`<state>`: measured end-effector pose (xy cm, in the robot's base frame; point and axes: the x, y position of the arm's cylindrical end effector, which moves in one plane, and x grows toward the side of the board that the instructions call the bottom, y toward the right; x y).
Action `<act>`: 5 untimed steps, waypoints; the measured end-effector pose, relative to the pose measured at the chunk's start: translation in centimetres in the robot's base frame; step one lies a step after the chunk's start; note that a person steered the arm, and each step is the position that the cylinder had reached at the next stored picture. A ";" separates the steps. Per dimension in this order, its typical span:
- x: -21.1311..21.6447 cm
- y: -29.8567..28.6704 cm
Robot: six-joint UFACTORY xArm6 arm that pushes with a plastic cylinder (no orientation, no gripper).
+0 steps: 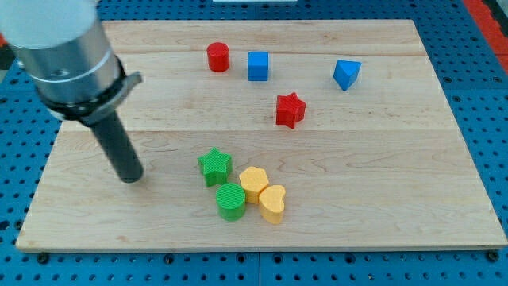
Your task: Move the green star closer to the yellow hexagon
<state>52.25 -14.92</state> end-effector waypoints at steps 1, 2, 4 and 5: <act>0.0 7.4; -2.9 9.9; -4.9 14.2; -5.9 15.1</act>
